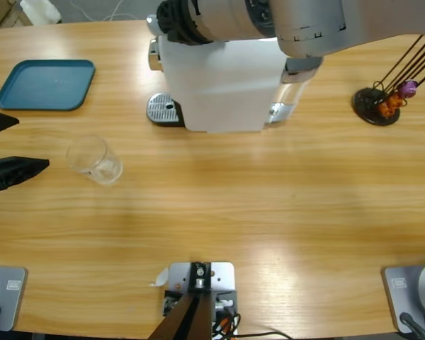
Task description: Pour coffee
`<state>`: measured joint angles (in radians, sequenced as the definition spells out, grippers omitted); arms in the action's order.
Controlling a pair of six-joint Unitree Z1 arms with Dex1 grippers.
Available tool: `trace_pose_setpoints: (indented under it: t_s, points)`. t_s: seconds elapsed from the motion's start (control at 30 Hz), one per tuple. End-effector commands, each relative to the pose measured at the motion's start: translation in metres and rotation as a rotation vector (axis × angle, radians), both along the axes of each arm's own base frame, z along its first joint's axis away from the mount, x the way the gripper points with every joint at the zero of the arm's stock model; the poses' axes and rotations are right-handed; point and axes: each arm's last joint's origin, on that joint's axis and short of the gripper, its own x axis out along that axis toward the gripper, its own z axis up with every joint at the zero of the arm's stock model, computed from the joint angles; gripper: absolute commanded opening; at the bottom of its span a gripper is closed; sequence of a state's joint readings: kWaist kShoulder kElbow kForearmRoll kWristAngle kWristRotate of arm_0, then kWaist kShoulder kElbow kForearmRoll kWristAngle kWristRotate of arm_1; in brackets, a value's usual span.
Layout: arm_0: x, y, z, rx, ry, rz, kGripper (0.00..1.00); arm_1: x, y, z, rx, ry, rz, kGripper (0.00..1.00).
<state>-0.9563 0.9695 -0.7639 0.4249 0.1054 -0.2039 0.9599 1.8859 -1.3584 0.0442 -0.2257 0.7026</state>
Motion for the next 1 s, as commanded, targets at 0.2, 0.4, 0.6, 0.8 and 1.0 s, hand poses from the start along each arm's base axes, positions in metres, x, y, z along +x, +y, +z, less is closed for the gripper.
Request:
trace_pose_setpoints:
  t_s: [0.2,0.4,0.6,0.8,1.0]
  points:
    - [0.003,-0.005,-0.006,0.034,0.013,-0.004,0.996,-0.01,-0.014,-0.049,-0.256,0.145,0.128,1.0]
    - [0.012,-0.004,-0.006,0.062,-0.015,0.087,0.996,-0.015,-0.1,0.092,0.023,-0.073,0.309,1.0]
    - [0.013,-0.003,-0.004,0.041,-0.033,0.108,0.996,-0.035,-0.15,0.132,0.082,-0.16,0.277,0.953]
    - [0.004,0.009,0.0,0.242,0.179,0.15,0.996,-0.055,-0.175,0.111,-0.023,-0.026,0.268,0.915]
    - [-0.001,0.015,-0.017,0.215,0.29,0.273,0.998,-0.097,-0.207,0.052,-0.083,0.083,0.269,1.0]
